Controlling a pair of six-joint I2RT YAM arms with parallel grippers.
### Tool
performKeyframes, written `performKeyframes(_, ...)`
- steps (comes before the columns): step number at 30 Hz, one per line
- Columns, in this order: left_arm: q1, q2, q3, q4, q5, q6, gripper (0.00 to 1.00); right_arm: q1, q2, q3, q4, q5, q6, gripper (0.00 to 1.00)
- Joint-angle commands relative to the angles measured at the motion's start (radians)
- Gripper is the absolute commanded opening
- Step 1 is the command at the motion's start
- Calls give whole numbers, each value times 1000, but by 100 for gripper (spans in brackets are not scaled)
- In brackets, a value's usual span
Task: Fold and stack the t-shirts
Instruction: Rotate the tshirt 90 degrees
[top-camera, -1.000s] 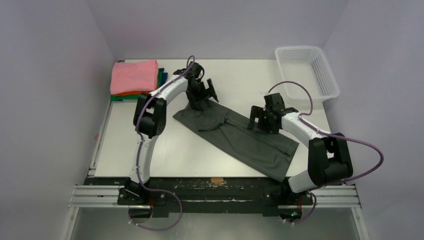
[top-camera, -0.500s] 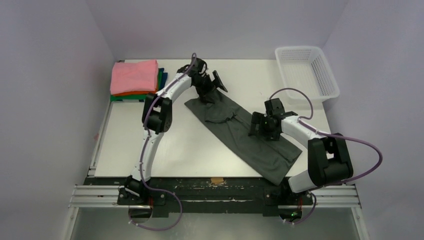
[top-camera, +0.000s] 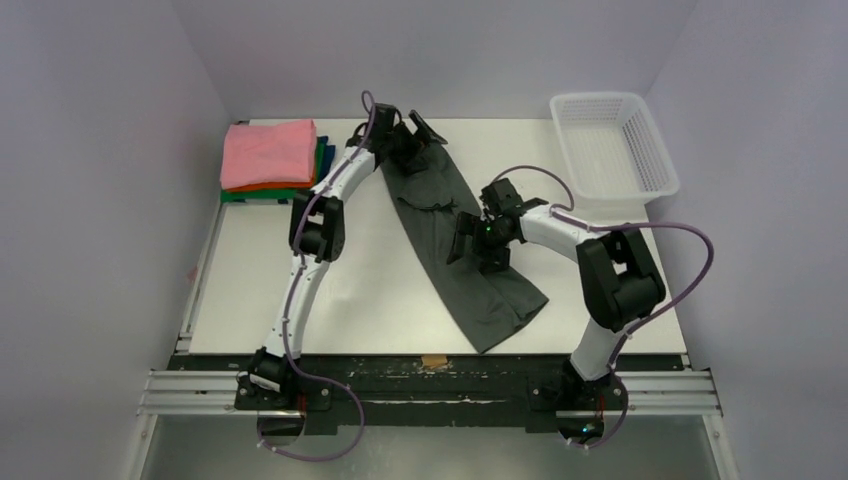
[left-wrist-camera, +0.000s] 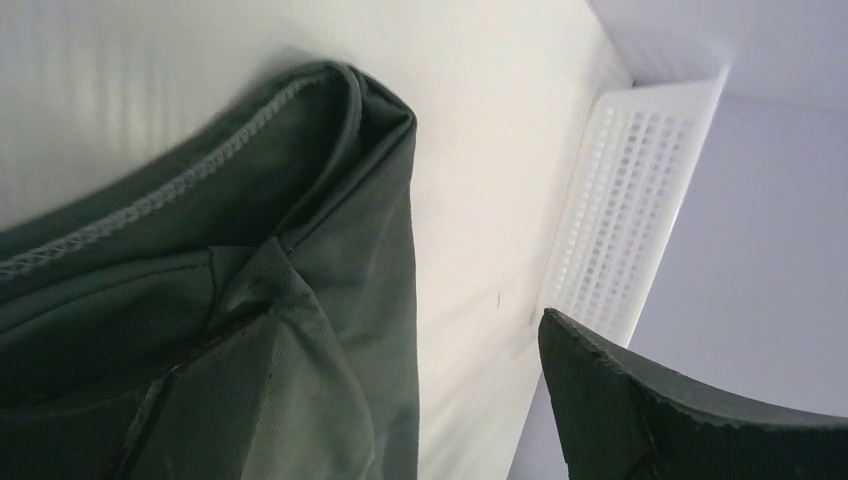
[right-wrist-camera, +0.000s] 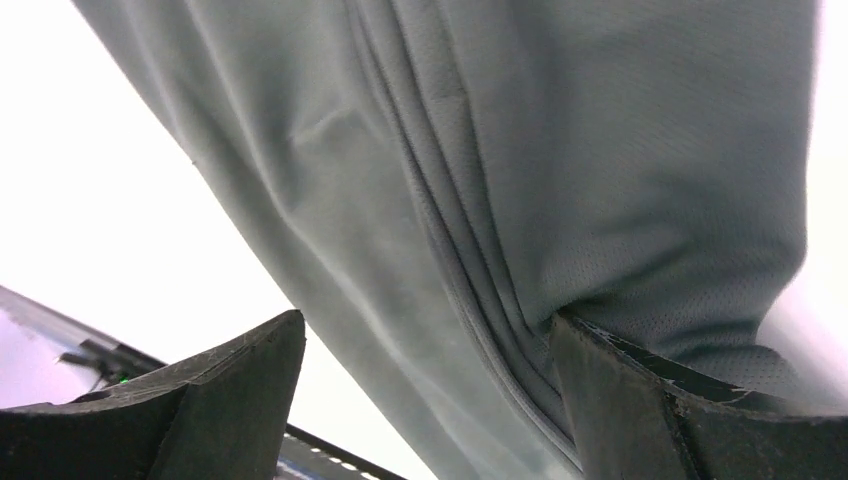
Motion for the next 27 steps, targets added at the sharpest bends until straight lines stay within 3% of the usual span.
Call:
performKeyframes(1,51,68,72,159,-120,-81,100,73,126,79,-14,-85,86,91)
performKeyframes(7,49,92,109,195,-226,-66,100,153,185,127,30,-119,143,91)
performKeyframes(11,48,115,114,238,-248,-96,100,205,141,43,183,-119,279,91)
performKeyframes(18,14,101,116,261,-248,-61,100,313,46,0,264,9,353,92)
performKeyframes(27,23,-177,18,121,-172,241,100,311,-135,-21,164,154,270,93)
